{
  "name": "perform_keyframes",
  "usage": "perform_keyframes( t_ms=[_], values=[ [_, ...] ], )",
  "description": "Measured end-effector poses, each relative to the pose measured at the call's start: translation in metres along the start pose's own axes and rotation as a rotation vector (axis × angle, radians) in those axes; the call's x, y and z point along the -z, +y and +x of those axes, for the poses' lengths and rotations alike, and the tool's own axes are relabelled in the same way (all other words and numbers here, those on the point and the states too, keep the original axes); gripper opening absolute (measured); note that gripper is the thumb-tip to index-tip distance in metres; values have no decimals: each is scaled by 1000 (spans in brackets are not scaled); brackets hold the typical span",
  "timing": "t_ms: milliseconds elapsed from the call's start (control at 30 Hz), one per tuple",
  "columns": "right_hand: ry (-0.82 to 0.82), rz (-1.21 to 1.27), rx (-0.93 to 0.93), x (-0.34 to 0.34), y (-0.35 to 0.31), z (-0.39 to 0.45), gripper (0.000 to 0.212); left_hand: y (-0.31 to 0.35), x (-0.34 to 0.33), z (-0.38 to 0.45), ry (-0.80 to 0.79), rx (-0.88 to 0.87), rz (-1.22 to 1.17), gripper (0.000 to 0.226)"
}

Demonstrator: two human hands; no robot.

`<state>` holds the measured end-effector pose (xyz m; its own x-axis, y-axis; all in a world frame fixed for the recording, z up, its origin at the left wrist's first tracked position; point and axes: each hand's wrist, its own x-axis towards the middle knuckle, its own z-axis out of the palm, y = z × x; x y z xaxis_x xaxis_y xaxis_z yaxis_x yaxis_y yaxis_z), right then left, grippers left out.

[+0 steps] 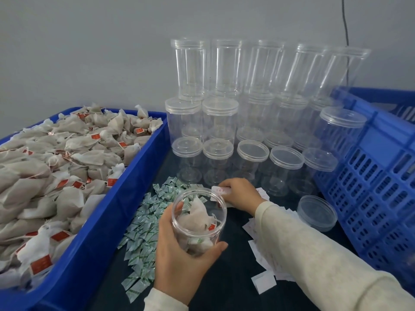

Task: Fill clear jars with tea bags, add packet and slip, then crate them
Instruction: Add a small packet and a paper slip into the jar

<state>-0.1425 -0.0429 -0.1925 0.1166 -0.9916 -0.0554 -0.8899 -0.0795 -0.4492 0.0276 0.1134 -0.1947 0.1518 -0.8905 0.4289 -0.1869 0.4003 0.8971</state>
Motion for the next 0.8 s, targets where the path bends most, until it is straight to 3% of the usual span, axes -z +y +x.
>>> perform_keyframes(
  t_ms=[267,433,567,800],
  values=[
    [52,-62,72,-6,9,-4,37,-1,0,-3,9,36,-10,103],
    [190,20,109,-9,15,-5,12,-3,2,-4,4,56,-10,105],
    [88,117,90,6,21,1,7,-3,3,-6,-4,54,17,104],
    [-88,68,116,31,28,10,21,0,3,-5,0,85,-31,99]
  ],
)
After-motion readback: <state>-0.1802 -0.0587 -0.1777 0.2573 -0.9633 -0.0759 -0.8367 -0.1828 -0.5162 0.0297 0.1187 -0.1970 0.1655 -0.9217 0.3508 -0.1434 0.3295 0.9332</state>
